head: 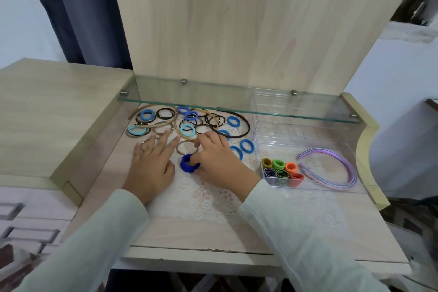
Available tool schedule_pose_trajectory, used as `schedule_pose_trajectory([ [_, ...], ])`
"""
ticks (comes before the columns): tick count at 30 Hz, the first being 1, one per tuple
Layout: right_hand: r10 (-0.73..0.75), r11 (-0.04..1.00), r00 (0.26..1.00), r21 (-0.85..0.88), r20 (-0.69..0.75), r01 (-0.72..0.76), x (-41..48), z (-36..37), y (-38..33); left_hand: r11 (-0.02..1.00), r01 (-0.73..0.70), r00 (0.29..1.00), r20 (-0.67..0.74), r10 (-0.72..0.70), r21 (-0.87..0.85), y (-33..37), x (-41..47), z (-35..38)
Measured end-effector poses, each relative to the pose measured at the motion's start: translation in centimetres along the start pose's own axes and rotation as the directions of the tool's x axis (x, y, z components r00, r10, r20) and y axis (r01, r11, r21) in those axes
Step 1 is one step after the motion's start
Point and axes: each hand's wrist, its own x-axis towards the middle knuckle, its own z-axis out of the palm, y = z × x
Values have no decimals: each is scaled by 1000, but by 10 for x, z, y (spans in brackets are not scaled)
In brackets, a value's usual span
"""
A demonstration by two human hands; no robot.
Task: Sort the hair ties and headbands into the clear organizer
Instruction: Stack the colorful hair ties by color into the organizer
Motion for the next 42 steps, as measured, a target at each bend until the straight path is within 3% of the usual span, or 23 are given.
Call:
schedule_pose_trajectory([
  [6, -68, 997, 996, 17, -51, 69, -4, -3, 7, 994, -77, 995, 58, 81, -75, 21, -7, -3],
  [14, -87, 996, 996, -25, -7, 86, -12, -15, 24, 923, -112, 979, 118, 166, -369, 45, -14, -8],
  [35, -219, 922, 959, -359, -178, 144, -62, -64, 118, 832, -211, 969, 5, 248, -513, 145, 4, -30],
  [42, -212, 898, 966, -420, -148, 133, -79, -56, 147, 830, -263, 952, 6, 305, -492, 163, 22, -5],
])
